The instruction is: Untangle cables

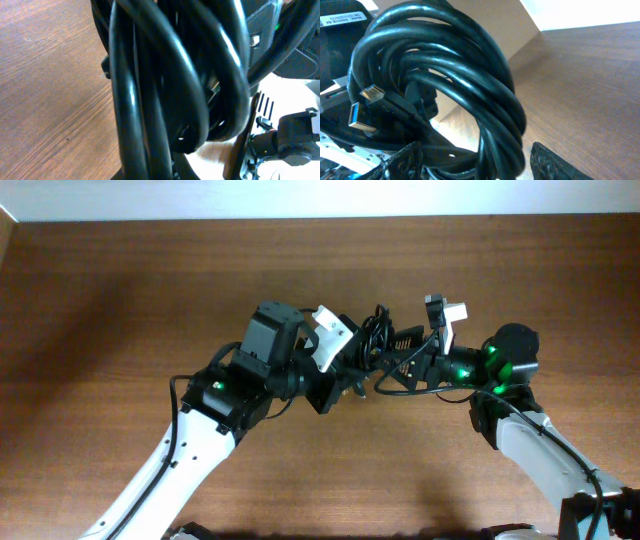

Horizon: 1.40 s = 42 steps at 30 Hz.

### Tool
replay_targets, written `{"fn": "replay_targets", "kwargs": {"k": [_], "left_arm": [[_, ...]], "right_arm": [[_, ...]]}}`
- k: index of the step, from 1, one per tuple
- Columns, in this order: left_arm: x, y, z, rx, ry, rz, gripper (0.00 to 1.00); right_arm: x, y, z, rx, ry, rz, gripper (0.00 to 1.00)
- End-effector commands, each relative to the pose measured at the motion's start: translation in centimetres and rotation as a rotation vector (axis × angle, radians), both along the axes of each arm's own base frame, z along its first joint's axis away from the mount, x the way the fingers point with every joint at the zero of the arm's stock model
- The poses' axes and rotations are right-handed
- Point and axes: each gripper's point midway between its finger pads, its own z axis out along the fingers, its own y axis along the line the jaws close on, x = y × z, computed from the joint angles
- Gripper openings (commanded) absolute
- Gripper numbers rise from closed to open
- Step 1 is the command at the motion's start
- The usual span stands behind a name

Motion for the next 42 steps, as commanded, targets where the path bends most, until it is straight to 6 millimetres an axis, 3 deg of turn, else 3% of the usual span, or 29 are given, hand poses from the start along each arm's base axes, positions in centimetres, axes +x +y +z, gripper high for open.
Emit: {"fn": "replay_targets", "kwargs": {"k": [1, 5, 9, 12, 16, 23, 26, 28, 29, 34, 38, 40, 42], "left_arm": [[-0.2, 0.9, -0.2, 0.017, 0.032, -0.003, 0.00], [-3.4, 4.3, -0.9, -0.026, 0.070, -0.220, 0.00], [-6.2, 3.5, 1.1, -0.144, -0.168, -0.511, 0.00], [-6.5, 3.2, 1.7, -0.173, -0.238, -0.564, 0.00], [-7.1, 2.6, 1.6, -0.170, -0.261, -0.603, 0.00], [-6.5, 2.9, 0.8, -0.111, -0.245, -0.573, 0.00], [-5.0, 4.1, -1.4, 0.019, -0.066, -0.388, 0.00], [-4.6, 4.5, -1.8, 0.049, -0.024, -0.332, 0.00], [-4.7, 4.5, -1.6, 0.048, -0.029, -0.332, 0.00], [-5.0, 4.7, 0.2, 0.033, -0.112, -0.329, 0.00], [-4.1, 4.6, 3.1, 0.031, -0.205, -0.312, 0.00], [-3.4, 4.5, 4.2, 0.026, -0.260, -0.307, 0.00], [-2.6, 4.6, 4.3, 0.046, -0.296, -0.287, 0.00]], "right_arm": [[-0.8, -1.6, 0.9, 0.002, -0.040, 0.056, 0.72], [-1.3, -4.7, 0.9, 0.001, -0.038, 0.082, 0.73], [-1.3, -4.7, 0.9, 0.001, -0.038, 0.081, 0.73], [-1.4, -4.6, 0.9, 0.000, -0.042, 0.086, 0.69], [-3.2, -2.1, 2.0, -0.007, -0.172, 0.189, 0.69], [-3.8, -2.0, 2.2, -0.011, -0.209, 0.222, 0.69], [-2.0, -2.1, 3.0, 0.027, -0.068, 0.113, 0.69], [-1.9, -2.3, 5.8, 0.082, -0.086, 0.070, 0.85], [-1.7, -2.4, 6.3, 0.095, -0.072, 0.059, 0.88], [2.1, -2.7, 11.5, 0.145, -0.037, -0.036, 0.93], [6.4, -3.7, 15.9, 0.173, 0.017, -0.202, 0.93], [8.6, -4.5, 16.4, 0.134, 0.039, -0.320, 0.93], [11.2, -6.3, 13.2, -0.022, 0.103, -0.505, 0.94]]}}
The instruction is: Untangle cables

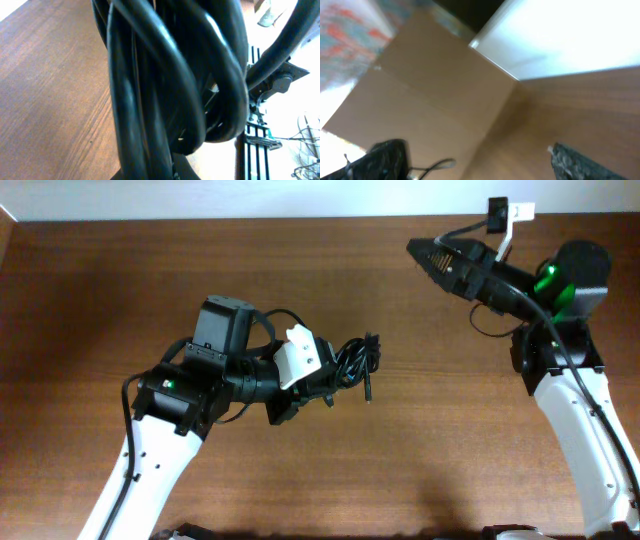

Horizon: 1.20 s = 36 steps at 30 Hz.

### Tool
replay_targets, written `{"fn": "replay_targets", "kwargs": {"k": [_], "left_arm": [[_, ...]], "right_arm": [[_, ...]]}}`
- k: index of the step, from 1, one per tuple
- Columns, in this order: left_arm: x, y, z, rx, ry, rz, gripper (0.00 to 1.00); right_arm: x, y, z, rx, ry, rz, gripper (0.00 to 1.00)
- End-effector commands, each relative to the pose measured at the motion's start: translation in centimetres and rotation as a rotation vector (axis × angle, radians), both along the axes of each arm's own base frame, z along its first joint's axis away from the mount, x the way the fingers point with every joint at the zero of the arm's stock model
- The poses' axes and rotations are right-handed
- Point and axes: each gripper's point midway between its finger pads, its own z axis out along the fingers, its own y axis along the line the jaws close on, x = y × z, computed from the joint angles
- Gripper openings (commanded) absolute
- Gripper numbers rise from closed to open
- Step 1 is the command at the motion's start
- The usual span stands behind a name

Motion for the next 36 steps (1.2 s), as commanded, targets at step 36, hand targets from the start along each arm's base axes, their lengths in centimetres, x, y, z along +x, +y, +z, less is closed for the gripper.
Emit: {"fn": "replay_targets", "kwargs": {"k": [36], "left_arm": [[-6.2, -6.3, 4.9, -0.201, -0.087, -0.329, 0.00]], "right_arm": [[-19.9, -4.0, -4.1, -0.818, -0.278, 0.004, 0.91]]}}
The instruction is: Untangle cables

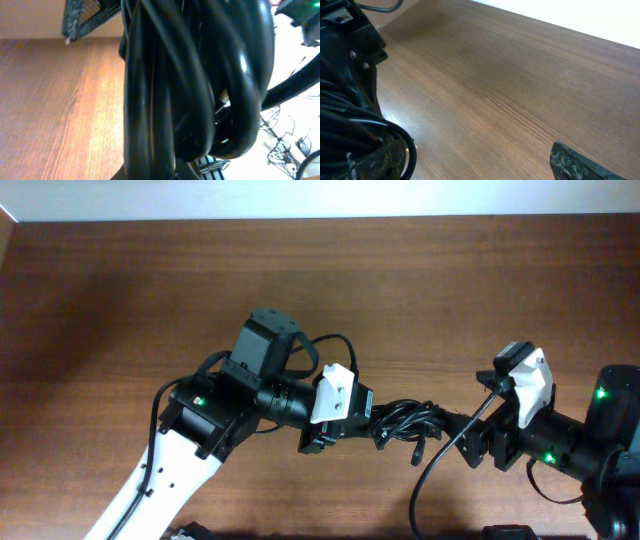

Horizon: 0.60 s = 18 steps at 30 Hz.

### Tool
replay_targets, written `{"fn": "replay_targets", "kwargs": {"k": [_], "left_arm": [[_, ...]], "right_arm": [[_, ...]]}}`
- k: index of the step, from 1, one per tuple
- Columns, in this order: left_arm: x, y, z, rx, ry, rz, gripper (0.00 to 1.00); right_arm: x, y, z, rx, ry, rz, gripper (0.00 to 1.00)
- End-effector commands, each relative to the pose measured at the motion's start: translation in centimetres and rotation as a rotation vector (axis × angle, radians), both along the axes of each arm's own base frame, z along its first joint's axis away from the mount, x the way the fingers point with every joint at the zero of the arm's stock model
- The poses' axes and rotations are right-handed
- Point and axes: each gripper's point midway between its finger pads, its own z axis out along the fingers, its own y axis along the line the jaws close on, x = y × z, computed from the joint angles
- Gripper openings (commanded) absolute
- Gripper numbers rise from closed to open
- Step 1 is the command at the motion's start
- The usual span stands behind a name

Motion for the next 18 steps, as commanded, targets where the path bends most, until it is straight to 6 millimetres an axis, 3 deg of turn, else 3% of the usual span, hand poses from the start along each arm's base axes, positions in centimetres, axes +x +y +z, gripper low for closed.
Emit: {"fn": "replay_targets", "kwargs": {"k": [1, 3, 5, 7, 10, 14, 16, 18], "left_arm": [[1.1, 0.1, 0.5, 0.022, -0.005, 0.072, 0.00], [1.9, 0.1, 2.3, -0.037, 0.046, 0.111, 0.00], [3.9, 0.9, 3.9, -0.078, 0.141, 0.220, 0.00], [4.3, 0.7, 4.7, -0.101, 0.180, 0.238, 0.00], [2.3, 0.5, 6.7, -0.183, 0.158, 0.091, 0.00], [1.7, 0.3, 7.0, -0.194, 0.159, 0.055, 0.00], [1.3, 0.0, 7.0, -0.194, 0.155, 0.042, 0.00], [1.2, -0.2, 7.0, -0.194, 0.150, 0.037, 0.00]], "right_arm": [[-0.4, 0.3, 0.3, 0.001, -0.016, 0.018, 0.91], [0.7, -1.5, -0.4, -0.030, 0.028, -0.122, 0.91], [0.7, -1.6, -0.5, -0.018, 0.041, -0.138, 0.91], [0.4, -0.7, 0.1, 0.019, 0.031, -0.090, 0.91], [1.1, 0.0, 2.1, 0.080, -0.036, -0.064, 0.87], [1.5, 0.9, 4.1, 0.151, -0.092, -0.022, 0.77], [1.5, 1.4, 4.0, 0.166, -0.078, 0.006, 0.69], [1.1, 2.1, 4.1, 0.195, -0.059, 0.058, 0.69]]}}
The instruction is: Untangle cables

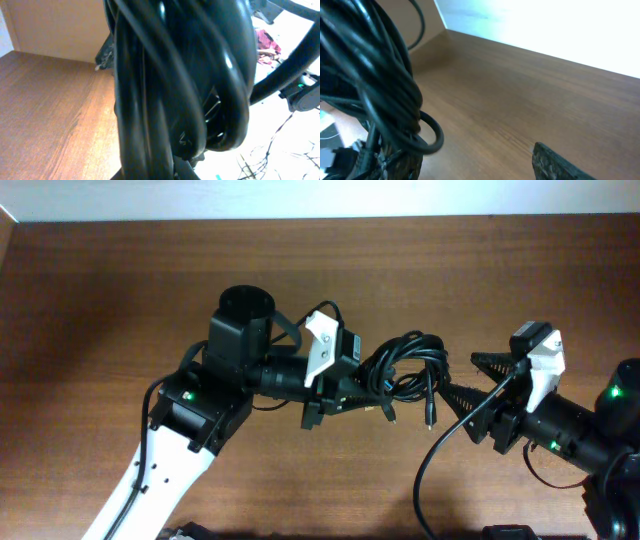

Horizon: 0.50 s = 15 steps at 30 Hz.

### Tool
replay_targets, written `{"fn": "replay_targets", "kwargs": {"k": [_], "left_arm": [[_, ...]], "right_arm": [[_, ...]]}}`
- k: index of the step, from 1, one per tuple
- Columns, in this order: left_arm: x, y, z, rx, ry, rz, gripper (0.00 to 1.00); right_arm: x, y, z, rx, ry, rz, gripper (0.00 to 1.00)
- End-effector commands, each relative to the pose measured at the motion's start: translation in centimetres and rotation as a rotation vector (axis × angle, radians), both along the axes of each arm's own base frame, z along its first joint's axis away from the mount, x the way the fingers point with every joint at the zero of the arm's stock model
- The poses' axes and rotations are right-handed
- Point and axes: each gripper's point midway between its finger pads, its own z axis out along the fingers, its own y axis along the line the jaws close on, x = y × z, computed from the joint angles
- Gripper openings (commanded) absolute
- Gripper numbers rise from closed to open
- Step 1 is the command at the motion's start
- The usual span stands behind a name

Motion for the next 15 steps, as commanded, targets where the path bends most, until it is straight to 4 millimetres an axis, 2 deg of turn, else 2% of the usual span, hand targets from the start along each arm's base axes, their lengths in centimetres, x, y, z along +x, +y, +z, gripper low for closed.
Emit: {"fn": "replay_targets", "kwargs": {"k": [1, 4, 7, 9, 13, 14, 15], "left_arm": [[-1.4, 0.0, 1.8, -0.037, -0.039, -0.042, 0.00], [-1.3, 0.0, 2.1, -0.050, -0.065, -0.041, 0.00], [-0.1, 0.6, 2.3, -0.052, -0.065, 0.005, 0.00], [0.2, 0.8, 2.3, -0.051, -0.062, 0.016, 0.00], [-0.8, 0.8, 2.6, -0.066, -0.050, -0.038, 0.00], [-1.3, 0.4, 2.6, -0.066, -0.050, -0.056, 0.00], [-1.4, 0.3, 2.5, -0.064, -0.051, -0.057, 0.00]], "right_arm": [[-0.6, 1.0, 0.2, 0.038, 0.017, 0.068, 0.69], [-1.2, 1.5, 0.4, 0.048, 0.013, 0.113, 0.69], [-1.8, 1.5, -0.6, 0.014, 0.030, 0.134, 0.70], [-2.0, 1.8, -0.3, 0.029, 0.018, 0.158, 0.70], [-1.9, 2.2, 0.8, 0.048, -0.035, 0.195, 0.70], [-1.8, 2.2, 1.0, 0.048, -0.044, 0.195, 0.68], [-1.8, 2.2, 1.0, 0.048, -0.044, 0.195, 0.62]]}}
